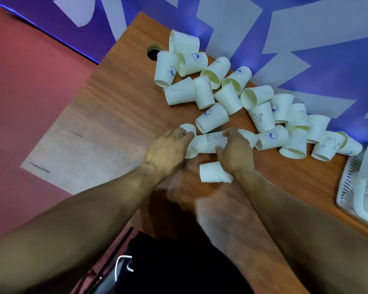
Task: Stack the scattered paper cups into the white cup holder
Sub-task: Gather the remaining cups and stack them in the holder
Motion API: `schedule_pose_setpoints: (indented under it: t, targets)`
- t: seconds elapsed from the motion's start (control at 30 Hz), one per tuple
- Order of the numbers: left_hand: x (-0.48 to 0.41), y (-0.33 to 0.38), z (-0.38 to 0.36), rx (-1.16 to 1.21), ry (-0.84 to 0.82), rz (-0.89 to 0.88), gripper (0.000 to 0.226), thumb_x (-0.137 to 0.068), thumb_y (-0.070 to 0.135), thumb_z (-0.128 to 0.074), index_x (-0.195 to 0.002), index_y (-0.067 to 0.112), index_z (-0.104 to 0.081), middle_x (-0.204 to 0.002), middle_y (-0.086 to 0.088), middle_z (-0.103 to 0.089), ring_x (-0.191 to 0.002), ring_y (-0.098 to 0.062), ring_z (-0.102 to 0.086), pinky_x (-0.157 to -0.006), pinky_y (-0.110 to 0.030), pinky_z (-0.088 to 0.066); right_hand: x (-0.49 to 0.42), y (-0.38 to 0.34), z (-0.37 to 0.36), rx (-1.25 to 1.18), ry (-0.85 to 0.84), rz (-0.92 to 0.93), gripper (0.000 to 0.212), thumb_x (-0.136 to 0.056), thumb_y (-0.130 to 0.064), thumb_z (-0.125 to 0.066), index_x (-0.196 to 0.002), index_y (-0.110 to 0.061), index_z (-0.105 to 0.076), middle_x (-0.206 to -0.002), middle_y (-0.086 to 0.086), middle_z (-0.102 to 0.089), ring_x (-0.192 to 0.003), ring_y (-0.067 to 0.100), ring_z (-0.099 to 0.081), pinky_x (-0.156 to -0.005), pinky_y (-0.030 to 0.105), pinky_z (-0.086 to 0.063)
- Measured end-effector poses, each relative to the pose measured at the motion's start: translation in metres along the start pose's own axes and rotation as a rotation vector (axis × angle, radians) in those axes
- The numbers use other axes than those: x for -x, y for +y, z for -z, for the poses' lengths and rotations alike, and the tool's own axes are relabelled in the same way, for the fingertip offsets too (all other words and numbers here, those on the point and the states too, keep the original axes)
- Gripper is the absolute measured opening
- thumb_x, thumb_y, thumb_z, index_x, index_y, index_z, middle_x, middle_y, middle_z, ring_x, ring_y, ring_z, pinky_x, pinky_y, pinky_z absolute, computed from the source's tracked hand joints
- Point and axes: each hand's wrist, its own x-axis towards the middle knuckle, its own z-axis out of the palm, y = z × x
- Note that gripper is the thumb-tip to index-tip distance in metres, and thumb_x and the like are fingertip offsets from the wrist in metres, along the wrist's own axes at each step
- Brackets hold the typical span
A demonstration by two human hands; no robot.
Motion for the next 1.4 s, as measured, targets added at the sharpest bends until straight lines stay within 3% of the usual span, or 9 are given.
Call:
schedule_pose_setpoints:
  t: [0.13,0.27,0.47,0.6,0.77,0.9,1.03,1.13,1.4]
  targets:
    - [-0.006,-0.005,0.013,0.03,0.008,0.021,0.036,-0.082,0.021,-0.062,-0.114,0.023,-0.047,-0.108,-0.001,-0.054,-0.083,-0.029,-0.055,-0.055,-0.034,-0.035,0.0,-0.005,0.002,-0.085,0.05,0.077,0.029,-0.081,-0.011,-0.067,-0.107,-0.015,-0.056,-0.102,0.001,-0.063,-0.093,0.019,-0.059,-0.079,0.035,-0.048]
    - [-0.013,-0.005,0.02,0.04,-0.008,0.068,0.034,-0.082,0.009,-0.051,-0.111,0.024,-0.044,-0.118,0.002,-0.052,-0.065,-0.033,-0.052,-0.052,-0.034,-0.037,0.0,-0.015,0.004,-0.049,0.06,0.185,0.028,-0.082,-0.012,-0.067,-0.107,-0.019,-0.058,-0.1,-0.002,-0.062,-0.084,0.013,-0.058,-0.076,0.035,-0.05]
    - [-0.016,0.0,0.022,0.001,-0.102,0.154,0.028,-0.083,0.015,-0.055,-0.11,0.017,-0.059,-0.122,-0.001,-0.055,-0.085,-0.038,-0.061,-0.066,-0.036,-0.046,0.008,-0.02,0.003,0.078,0.091,0.243,0.03,-0.083,-0.004,-0.06,-0.11,-0.016,-0.06,-0.107,0.003,-0.062,-0.088,0.023,-0.06,-0.071,0.04,-0.051]
    - [-0.011,0.0,0.016,-0.026,-0.071,0.126,0.032,-0.092,0.043,-0.052,-0.113,0.021,-0.06,-0.129,0.004,-0.051,-0.094,-0.03,-0.061,-0.07,-0.035,-0.047,0.014,-0.018,0.002,0.097,0.083,0.234,0.031,-0.083,-0.005,-0.06,-0.111,-0.018,-0.06,-0.107,0.002,-0.062,-0.088,0.023,-0.061,-0.07,0.041,-0.053]
    - [-0.002,0.0,0.01,-0.214,0.023,-0.096,0.059,-0.075,0.078,-0.049,-0.104,0.03,-0.068,-0.148,0.001,-0.032,-0.129,-0.024,-0.034,-0.091,-0.04,-0.04,0.019,-0.016,0.005,0.104,0.11,0.254,0.031,-0.082,-0.005,-0.061,-0.11,-0.017,-0.06,-0.107,0.001,-0.062,-0.088,0.022,-0.061,-0.067,0.04,-0.052]
    - [0.006,0.003,0.002,-0.245,-0.023,-0.156,0.041,-0.077,0.056,-0.064,-0.102,0.024,-0.072,-0.153,-0.004,-0.028,-0.135,-0.029,-0.027,-0.096,-0.042,-0.034,0.025,-0.017,0.006,0.1,0.118,0.265,0.031,-0.082,-0.005,-0.06,-0.11,-0.017,-0.06,-0.108,0.001,-0.062,-0.088,0.023,-0.06,-0.065,0.04,-0.052]
    - [0.012,0.004,-0.004,-0.206,0.102,-0.196,0.014,-0.08,0.029,-0.065,-0.076,0.02,-0.076,-0.146,-0.007,-0.041,-0.128,-0.032,-0.037,-0.091,-0.042,-0.034,0.032,-0.014,0.007,0.109,0.131,0.288,0.031,-0.083,-0.005,-0.06,-0.112,-0.018,-0.06,-0.108,0.001,-0.063,-0.088,0.023,-0.061,-0.067,0.038,-0.051]
    - [0.014,0.008,0.001,-0.208,0.187,-0.212,0.011,-0.079,0.024,-0.067,-0.076,0.016,-0.074,-0.138,-0.01,-0.047,-0.125,-0.034,-0.041,-0.093,-0.043,-0.033,0.039,-0.011,0.012,0.098,0.155,0.309,0.036,-0.084,-0.005,-0.057,-0.118,-0.017,-0.058,-0.108,0.002,-0.063,-0.09,0.024,-0.06,-0.067,0.039,-0.051]
    - [0.006,0.05,0.028,-0.225,0.325,-0.315,0.007,-0.083,0.019,-0.066,-0.084,0.015,-0.072,-0.085,-0.004,-0.063,-0.084,-0.028,-0.056,-0.088,-0.037,-0.032,0.057,0.016,0.044,0.065,0.303,0.305,0.045,-0.083,-0.008,-0.061,-0.127,-0.013,-0.053,-0.1,0.006,-0.067,-0.09,0.024,-0.062,-0.07,0.037,-0.052]
